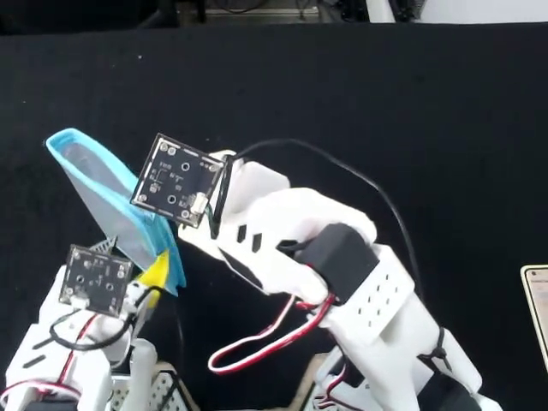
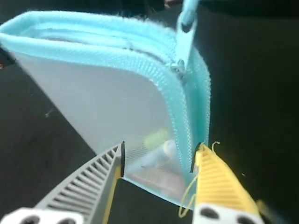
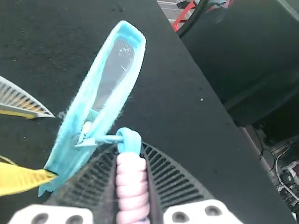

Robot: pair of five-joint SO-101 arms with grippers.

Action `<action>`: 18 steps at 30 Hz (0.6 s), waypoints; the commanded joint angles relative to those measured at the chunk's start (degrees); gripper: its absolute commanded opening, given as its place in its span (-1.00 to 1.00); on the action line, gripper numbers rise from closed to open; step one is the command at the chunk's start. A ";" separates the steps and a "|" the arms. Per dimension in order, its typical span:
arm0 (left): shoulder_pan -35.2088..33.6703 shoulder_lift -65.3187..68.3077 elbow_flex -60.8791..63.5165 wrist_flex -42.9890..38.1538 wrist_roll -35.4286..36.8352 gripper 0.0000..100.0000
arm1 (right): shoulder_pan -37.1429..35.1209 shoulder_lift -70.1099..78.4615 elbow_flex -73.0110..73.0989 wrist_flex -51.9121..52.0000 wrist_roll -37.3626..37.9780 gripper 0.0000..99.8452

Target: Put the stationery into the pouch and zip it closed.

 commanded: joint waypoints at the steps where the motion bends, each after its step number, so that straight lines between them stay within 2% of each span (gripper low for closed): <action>1: -5.93 -0.35 -3.82 0.44 -0.62 -0.51 | -1.49 -2.07 -0.57 -1.67 -0.44 -0.98; 7: -17.80 -0.26 -3.91 0.53 -0.62 -0.50 | -4.22 -2.07 -0.31 -1.67 -0.44 -0.98; 12: -20.09 -0.26 -5.58 1.14 -0.44 -0.51 | -4.22 -2.07 -0.22 -1.67 -0.44 -0.98; 18: -19.47 -0.26 -8.48 6.95 -0.44 -0.50 | -4.22 -2.07 -0.22 -1.67 -0.44 -0.98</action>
